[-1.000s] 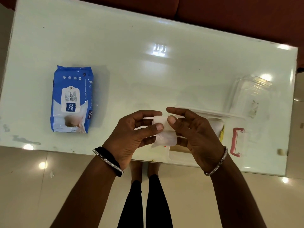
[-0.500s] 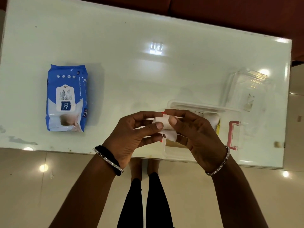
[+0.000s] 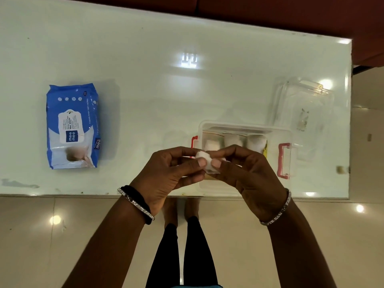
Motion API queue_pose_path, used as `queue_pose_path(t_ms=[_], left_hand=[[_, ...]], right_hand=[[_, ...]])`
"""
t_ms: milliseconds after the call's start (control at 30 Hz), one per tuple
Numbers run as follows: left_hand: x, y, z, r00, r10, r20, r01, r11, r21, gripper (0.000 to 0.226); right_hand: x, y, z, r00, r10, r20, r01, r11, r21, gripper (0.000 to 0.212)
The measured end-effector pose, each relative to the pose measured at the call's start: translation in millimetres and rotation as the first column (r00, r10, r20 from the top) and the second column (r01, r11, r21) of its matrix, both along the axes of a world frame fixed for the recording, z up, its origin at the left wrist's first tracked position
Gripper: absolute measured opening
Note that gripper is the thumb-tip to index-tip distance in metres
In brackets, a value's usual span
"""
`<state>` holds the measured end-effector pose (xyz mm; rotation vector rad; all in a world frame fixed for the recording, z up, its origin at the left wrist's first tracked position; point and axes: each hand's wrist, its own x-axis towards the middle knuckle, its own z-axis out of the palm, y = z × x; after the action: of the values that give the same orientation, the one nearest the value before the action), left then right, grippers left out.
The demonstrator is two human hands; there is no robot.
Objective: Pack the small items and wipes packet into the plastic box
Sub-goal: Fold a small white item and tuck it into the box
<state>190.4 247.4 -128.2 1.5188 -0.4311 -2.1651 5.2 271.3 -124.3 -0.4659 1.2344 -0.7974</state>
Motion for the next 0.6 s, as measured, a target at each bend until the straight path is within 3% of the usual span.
queue_pose_path(t_ms=[167, 300, 367, 467, 600], left_hand=[[-10.1, 8.2, -3.2, 0.982, -0.185, 0.032, 0.188, 0.976, -0.115, 0.030], [-21.5, 14.3, -5.6, 0.940, -0.323, 0.109, 0.338, 0.927, -0.161, 0.030], [-27.4, 16.4, -6.2, 0.932, -0.338, 0.131, 0.357, 0.919, -0.169, 0.031], [-33.6, 17.1, -10.5, 0.890, -0.270, 0.368, 0.371, 0.897, -0.238, 0.029], [-33.2, 15.1, -21.1, 0.658, -0.146, 0.739, 0.517, 0.801, -0.302, 0.023]], right_hand=[[-16.2, 14.1, -2.9, 0.992, 0.021, -0.124, -0.014, 0.998, 0.054, 0.027], [-31.7, 25.1, -6.0, 0.936, 0.256, -0.239, -0.236, 0.965, 0.110, 0.053], [-37.2, 28.9, -9.3, 0.861, 0.354, -0.366, -0.337, 0.935, 0.113, 0.045], [-48.0, 33.9, -17.4, 0.787, 0.237, -0.570, -0.210, 0.971, 0.114, 0.027], [-67.1, 36.4, -36.0, 0.497, 0.184, -0.848, -0.064, 0.982, 0.175, 0.027]])
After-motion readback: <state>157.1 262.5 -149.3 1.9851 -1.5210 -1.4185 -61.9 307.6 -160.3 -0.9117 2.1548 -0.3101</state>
